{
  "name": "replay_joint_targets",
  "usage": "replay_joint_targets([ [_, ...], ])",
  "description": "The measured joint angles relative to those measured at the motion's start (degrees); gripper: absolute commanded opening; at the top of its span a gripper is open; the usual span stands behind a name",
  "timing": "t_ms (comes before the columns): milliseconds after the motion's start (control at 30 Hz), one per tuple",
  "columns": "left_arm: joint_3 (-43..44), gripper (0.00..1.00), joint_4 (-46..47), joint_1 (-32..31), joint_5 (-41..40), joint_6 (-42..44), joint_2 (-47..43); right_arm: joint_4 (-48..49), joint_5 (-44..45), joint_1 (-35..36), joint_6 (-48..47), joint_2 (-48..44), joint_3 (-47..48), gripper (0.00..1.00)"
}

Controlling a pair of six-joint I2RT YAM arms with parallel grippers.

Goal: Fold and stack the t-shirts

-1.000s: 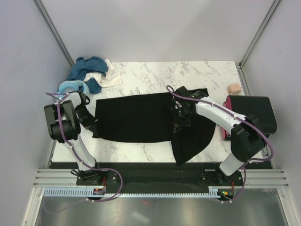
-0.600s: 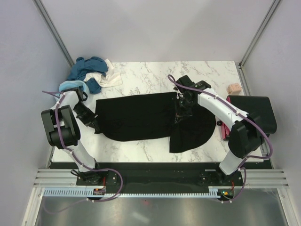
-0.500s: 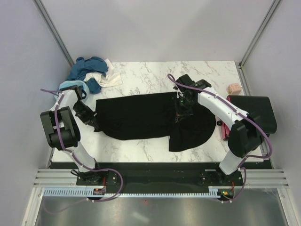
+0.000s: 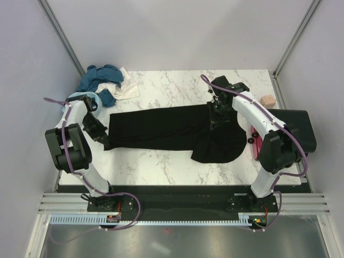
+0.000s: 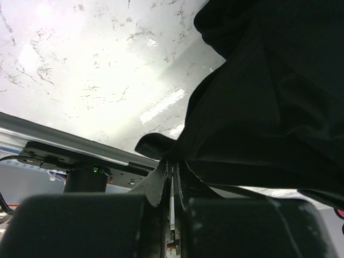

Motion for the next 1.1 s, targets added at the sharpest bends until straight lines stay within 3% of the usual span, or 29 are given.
replay_joint_targets([
  [367,6.6,0.02,-0.6,-0.2,-1.4,1.0,3.0,2.9,0.1,-1.5,-3.1,2.8,8.3,0.00],
  [633,10.6,0.02,-1.4,-1.4,-2.4,1.5,6.8,5.9,0.6,-2.0,-4.6,4.2,8.8,0.00],
  [1100,25.7,0.02,-3.3,-4.8,-5.6,1.7,16.8,12.1,4.3,-2.0,-6.6,7.3,10.7,0.00],
])
